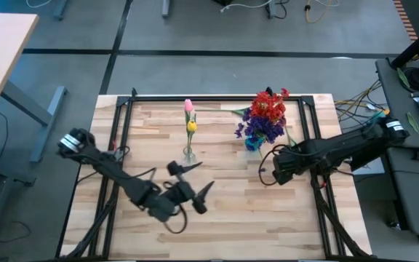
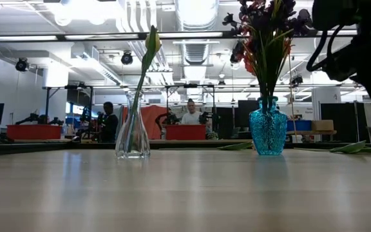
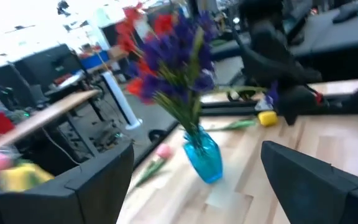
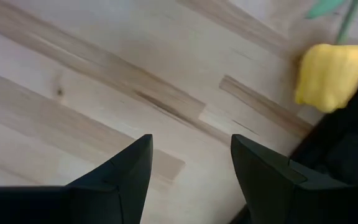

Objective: Sort flowers into vase by color
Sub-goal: Put the yellow tulip into the transparent vase

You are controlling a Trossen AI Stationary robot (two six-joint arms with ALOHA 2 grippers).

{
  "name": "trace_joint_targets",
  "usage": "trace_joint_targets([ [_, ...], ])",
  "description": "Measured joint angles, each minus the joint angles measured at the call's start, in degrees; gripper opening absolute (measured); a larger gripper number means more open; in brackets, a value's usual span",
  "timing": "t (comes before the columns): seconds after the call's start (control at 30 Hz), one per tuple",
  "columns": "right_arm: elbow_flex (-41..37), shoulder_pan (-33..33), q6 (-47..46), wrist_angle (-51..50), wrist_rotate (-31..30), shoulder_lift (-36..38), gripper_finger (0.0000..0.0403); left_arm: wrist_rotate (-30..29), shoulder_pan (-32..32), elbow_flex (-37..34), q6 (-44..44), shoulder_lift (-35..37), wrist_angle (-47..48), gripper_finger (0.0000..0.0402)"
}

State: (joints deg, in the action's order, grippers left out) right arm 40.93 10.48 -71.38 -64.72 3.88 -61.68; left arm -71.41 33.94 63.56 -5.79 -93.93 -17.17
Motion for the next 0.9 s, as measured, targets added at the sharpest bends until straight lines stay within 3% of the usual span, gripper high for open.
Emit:
trace_joint_targets([
  [0.27,-0.09,0.47,-2.25,-0.42,-0.38,-6.49,0.0188,-3.99,5.91,-0.02,-3.60,7.17,0.20,0.0333],
  [0.5,-0.09,2.91,-1.47,-5.58,7.61,-9.41,0.0152,-18.37,12.43,6.06,-14.60,9.55,0.16,0.0333],
  [0.73,-0.09,2.22,-2.13,-5.49,7.87,-12.78,0.0117,-18.71,18.14,14.04,-22.34,9.64,0.47,0.0333],
  [0.9,-0.12,1.96,-1.86,-2.68,2.57,-17.27,0.0116,-18.66,20.07,17.08,-28.05,9.64,0.69,0.0333],
])
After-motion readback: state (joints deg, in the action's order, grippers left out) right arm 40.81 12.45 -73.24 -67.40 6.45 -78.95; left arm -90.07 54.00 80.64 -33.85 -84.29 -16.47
